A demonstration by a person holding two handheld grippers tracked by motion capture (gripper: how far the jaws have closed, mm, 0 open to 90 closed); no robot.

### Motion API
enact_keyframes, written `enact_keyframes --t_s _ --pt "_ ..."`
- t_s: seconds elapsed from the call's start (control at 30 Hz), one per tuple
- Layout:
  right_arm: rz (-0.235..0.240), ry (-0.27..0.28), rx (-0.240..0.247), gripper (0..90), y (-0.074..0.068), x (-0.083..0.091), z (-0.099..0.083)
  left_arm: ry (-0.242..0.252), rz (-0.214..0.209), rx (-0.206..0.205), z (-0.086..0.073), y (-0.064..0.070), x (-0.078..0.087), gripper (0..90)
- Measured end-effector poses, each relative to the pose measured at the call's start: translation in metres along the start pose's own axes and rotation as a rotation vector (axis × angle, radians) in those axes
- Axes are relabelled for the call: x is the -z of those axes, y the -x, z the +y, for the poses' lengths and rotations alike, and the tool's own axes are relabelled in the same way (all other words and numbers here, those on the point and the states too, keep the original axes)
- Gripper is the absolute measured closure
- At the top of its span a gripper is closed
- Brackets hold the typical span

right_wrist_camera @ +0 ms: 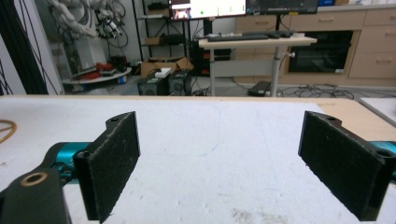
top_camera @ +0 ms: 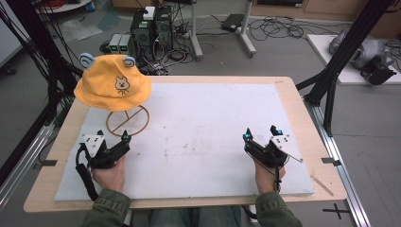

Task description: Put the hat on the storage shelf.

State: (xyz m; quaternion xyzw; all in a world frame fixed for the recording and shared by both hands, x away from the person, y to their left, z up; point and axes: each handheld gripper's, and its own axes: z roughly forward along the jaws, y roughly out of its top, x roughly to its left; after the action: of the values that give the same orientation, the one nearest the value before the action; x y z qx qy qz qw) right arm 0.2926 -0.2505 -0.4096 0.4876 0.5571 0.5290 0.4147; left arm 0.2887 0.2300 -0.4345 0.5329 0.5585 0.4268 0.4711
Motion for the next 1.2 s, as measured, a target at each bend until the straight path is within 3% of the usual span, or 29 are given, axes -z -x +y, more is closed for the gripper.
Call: enact_keyframes --t_s 0.4,0.77,1.2 --pt "0.006 0.012 0.007 12.3 -0.0009 -0.0003 -0.0002 -0.009 0.001 -0.013 -0.0026 -0.0005 0.0017 15.2" --pt "-0.002 0.018 -0.015 12.4 0.0038 0.0003 0.0004 0.005 0.002 0.001 -0.0018 -0.0009 0.0018 15.2" --pt "0.021 0.034 -0.044 12.4 0.0064 0.0030 0.0016 0.015 0.004 0.004 -0.0015 -0.0005 0.0005 15.2"
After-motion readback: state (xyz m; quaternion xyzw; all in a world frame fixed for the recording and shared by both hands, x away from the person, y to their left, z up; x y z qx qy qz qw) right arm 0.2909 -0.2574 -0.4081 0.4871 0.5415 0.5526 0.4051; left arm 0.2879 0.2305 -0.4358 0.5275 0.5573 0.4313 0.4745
